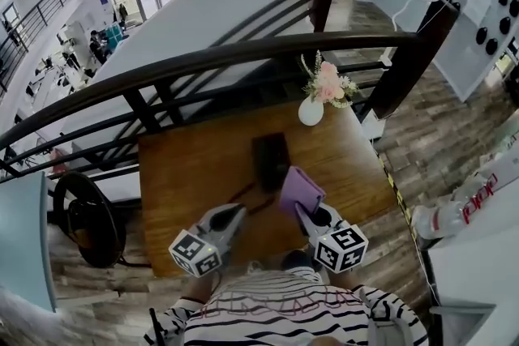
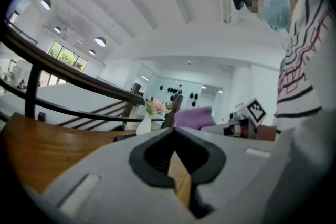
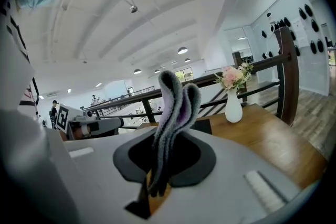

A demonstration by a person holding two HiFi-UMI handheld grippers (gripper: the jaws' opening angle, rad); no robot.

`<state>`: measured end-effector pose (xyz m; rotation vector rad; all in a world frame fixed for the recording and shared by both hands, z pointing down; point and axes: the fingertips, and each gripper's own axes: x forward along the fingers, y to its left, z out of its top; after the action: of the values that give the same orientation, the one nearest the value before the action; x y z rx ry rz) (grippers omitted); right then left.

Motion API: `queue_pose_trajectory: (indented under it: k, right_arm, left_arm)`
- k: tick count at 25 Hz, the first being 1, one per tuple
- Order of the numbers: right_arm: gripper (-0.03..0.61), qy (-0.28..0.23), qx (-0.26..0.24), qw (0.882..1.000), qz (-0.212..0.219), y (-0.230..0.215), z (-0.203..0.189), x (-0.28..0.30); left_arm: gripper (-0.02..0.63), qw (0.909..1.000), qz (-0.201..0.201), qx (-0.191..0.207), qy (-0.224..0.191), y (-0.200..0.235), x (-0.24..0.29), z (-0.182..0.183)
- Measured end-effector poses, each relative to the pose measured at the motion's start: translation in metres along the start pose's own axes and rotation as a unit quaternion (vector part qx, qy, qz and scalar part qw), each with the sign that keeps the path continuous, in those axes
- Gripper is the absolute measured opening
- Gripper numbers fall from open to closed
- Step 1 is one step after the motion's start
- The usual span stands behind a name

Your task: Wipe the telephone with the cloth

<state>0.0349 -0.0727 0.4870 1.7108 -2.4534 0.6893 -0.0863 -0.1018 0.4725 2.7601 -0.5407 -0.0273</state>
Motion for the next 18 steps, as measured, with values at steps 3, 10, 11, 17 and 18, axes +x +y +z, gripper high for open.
queue_pose_trajectory:
  k: [3,10,11,17,18]
  right_arm:
    - [0.037,0.004,0.0,1.0,0.005,-0.005,0.001,0.013]
    - [0.037,0.019,-0.021,0.999,0.043,-0.018,0.015,0.041]
    - [0.037,0.021,-0.023,0.998,0.046,-0.021,0.016,0.045]
    - [0.037,0.037,-0.032,0.997,0.064,-0.049,0.022,0.07]
    - [0.037,0.041,-0.033,0.996,0.068,-0.052,0.023,0.075]
  left_arm:
    - [0.002,1.0,0.008,-0.004,-0.003,0.01,0.003,-0.001]
    - [0.002,0.999,0.038,-0.004,-0.025,0.023,0.02,0.01]
    - [0.002,0.9987,0.043,-0.003,-0.027,0.025,0.023,0.01]
    - [0.002,0.9964,0.076,-0.004,-0.039,0.038,0.039,0.012]
    - [0.002,0.9959,0.081,-0.006,-0.04,0.04,0.04,0.012]
